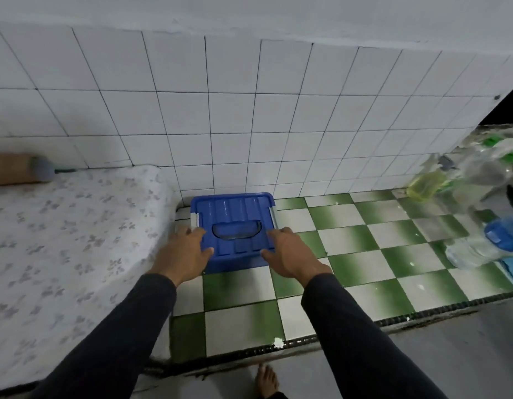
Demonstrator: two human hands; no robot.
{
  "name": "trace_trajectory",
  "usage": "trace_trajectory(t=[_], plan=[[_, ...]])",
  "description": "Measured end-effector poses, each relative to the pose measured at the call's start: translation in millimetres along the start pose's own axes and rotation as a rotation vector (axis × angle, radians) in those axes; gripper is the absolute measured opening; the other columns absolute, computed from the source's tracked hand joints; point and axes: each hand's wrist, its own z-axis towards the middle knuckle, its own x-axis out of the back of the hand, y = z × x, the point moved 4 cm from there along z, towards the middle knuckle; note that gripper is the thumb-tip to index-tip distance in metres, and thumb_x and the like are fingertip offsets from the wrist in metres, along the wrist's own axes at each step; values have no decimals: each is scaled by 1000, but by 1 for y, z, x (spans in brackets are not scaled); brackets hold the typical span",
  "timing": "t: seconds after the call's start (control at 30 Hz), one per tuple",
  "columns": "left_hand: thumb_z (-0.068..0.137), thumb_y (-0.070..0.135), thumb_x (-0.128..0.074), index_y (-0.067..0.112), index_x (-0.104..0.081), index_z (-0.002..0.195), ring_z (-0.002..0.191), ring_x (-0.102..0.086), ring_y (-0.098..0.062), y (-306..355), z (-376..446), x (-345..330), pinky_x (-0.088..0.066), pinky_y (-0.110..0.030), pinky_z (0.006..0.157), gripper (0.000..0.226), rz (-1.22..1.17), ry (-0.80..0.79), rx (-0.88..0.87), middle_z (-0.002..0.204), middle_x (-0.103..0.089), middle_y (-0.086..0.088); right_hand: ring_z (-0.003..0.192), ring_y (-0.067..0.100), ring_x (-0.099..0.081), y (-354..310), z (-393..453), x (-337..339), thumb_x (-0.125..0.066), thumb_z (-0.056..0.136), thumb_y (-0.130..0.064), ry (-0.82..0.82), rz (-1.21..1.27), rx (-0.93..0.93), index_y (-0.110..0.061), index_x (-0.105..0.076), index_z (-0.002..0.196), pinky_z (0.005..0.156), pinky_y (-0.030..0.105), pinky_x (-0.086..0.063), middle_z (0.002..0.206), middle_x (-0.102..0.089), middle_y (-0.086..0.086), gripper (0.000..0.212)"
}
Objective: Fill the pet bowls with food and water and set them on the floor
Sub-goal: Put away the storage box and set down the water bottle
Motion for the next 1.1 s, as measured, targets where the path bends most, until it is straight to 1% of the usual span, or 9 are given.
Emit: trace_trajectory(t=[0.13,0.27,0.33,0.47,0.57,0.7,0.9,1.0,1.1], plan=[[101,47,-58,24,-43,154,132,-50,-33,-2,19,-6,-46,-44,108,59,-44,19,61,152,-45,-14,133,33,-43,8,33,10,-58,99,-41,-11,-2,69,-17,-43,147,110,47,-44,147,-41,14,56],[102,45,-58,24,-46,153,134,-48,-35,-4,36,-14,-44,-44,109,57,-61,29,107,151,-46,-17,130,36,-43,17,61,10,-59,99,-39,-11,2,110,-14,-44,146,109,46,-45,147,-38,17,55],[102,47,-57,27,-45,154,134,-49,-35,-5,42,-18,-45,-44,109,57,-82,28,137,152,-44,-16,132,39,-42,22,71,6,-59,99,-40,-25,15,116,-14,-42,148,111,46,-42,151,-34,20,58],[103,49,-55,30,-39,158,133,-51,-35,-7,51,-27,-45,-43,107,60,-97,29,173,153,-44,-18,140,41,-37,32,89,-6,-59,99,-43,-71,72,93,-19,-30,156,117,48,-38,160,-20,18,68],[104,49,-52,30,-34,160,134,-50,-36,-8,60,-30,-43,-42,107,62,-104,39,188,154,-42,-21,139,41,-38,35,100,-13,-57,100,-46,-70,86,87,-23,-25,158,116,48,-39,160,-19,19,70],[105,47,-51,30,-31,162,127,-53,-38,-9,66,-32,-44,-39,103,63,-143,75,193,149,-44,-23,140,39,-37,40,108,-23,-53,101,-50,-45,102,83,-28,-20,160,116,47,-38,158,-22,20,72],[103,56,-47,38,-24,162,127,-50,-38,-16,74,-41,-43,-42,105,66,-159,112,208,145,-43,-23,120,32,-49,44,118,-38,-48,97,-62,2,159,74,-39,-11,160,106,45,-48,139,-34,14,77],[101,61,-46,42,-20,162,124,-49,-36,-20,78,-48,-43,-43,104,69,-191,138,206,140,-43,-20,113,31,-52,45,122,-42,-46,96,-65,26,168,65,-44,-5,159,101,44,-52,132,-37,15,78],[99,66,-45,47,-16,161,122,-49,-36,-21,82,-55,-44,-42,102,71,-196,157,225,142,-39,-18,108,32,-56,46,124,-43,-43,96,-67,50,146,69,-45,-3,158,96,44,-55,130,-38,15,77]])
